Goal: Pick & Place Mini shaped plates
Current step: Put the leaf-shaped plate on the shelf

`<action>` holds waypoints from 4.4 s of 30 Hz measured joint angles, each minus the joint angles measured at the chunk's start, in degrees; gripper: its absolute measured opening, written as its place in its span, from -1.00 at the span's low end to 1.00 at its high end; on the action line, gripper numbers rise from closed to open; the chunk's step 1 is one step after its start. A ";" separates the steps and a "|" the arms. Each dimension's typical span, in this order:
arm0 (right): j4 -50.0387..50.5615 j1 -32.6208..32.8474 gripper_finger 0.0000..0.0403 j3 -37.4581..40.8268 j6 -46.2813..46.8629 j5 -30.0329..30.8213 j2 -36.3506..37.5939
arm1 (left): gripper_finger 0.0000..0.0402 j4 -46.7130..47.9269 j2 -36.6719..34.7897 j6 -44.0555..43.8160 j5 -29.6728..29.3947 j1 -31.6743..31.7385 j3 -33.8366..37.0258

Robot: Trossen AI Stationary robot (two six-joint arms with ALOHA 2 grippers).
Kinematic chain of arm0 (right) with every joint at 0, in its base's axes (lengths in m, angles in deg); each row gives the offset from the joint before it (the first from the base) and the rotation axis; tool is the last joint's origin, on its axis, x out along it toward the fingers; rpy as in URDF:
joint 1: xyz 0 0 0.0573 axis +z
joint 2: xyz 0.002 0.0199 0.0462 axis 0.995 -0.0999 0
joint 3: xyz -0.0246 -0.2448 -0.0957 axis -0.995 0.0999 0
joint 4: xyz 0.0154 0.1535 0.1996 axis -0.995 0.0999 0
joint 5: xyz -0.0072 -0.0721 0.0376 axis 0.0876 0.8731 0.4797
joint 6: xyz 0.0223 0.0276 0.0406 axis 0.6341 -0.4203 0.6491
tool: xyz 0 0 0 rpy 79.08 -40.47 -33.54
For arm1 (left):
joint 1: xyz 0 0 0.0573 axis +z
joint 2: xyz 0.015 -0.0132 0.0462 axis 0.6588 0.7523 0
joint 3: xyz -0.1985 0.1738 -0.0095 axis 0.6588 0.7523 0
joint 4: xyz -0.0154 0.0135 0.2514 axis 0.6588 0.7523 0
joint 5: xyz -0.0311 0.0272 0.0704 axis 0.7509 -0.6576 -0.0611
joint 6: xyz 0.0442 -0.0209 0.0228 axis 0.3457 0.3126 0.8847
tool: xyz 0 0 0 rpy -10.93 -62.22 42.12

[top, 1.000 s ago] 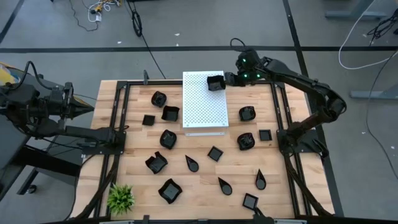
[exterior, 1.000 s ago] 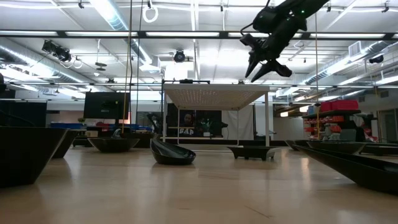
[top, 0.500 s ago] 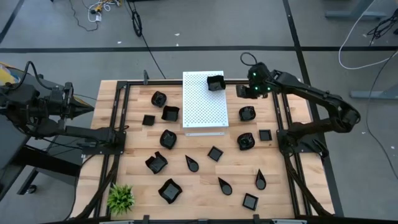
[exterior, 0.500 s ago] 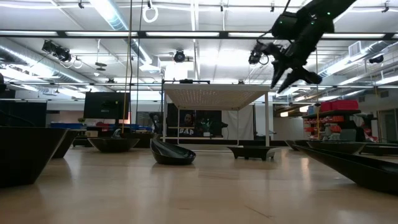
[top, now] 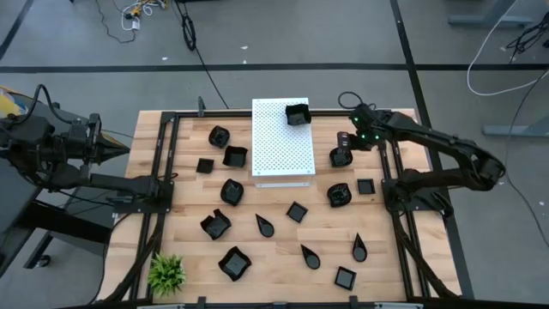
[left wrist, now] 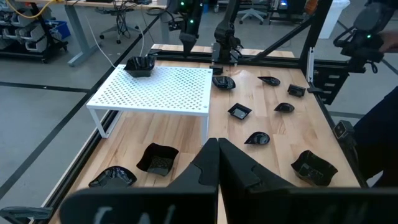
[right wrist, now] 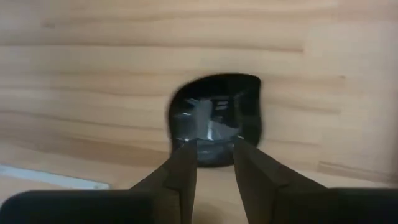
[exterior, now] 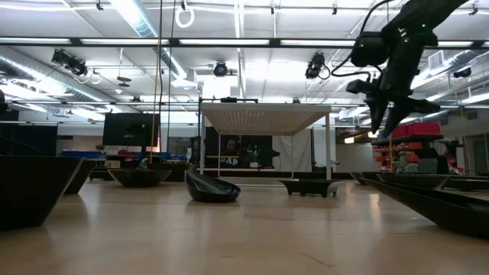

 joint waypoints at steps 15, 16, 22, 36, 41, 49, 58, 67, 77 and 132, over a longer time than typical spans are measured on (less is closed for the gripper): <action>-3.06 -0.02 -0.46 8.44 6.31 0.89 0.15 | -0.99 -0.01 0.00 0.00 0.00 0.00 -0.02; -3.80 -0.02 -0.46 9.02 6.85 0.91 0.15 | -0.99 -0.01 0.00 0.00 0.01 0.00 -0.02; -8.51 -0.02 -0.46 12.10 9.54 0.99 0.13 | -0.99 -0.01 0.00 0.00 0.00 0.00 -0.01; -14.90 -0.02 -0.46 15.20 13.04 1.37 -3.03 | -0.99 0.00 0.00 0.00 0.00 0.00 0.00; -17.18 -0.02 -0.46 15.20 13.03 1.40 -5.32 | -0.99 0.00 0.00 0.00 0.01 0.00 0.00; -17.42 -0.02 -0.46 15.20 13.03 1.36 -8.82 | -0.99 0.00 0.00 0.00 0.01 0.00 0.00; -17.68 -0.02 -0.57 15.20 13.03 0.32 -9.03 | -0.99 0.00 0.00 0.00 0.00 0.00 -0.01; -18.47 -0.02 -0.81 15.07 13.40 -0.32 -8.92 | -0.99 0.00 0.00 0.00 0.00 0.00 -0.01; -21.89 -0.02 -0.89 15.03 13.03 -1.83 -8.84 | -0.99 0.00 0.00 0.00 0.00 0.00 0.00; -11.97 4.79 -0.98 -6.77 10.66 -0.28 4.23 | -0.99 -0.01 0.00 0.00 0.00 0.00 0.00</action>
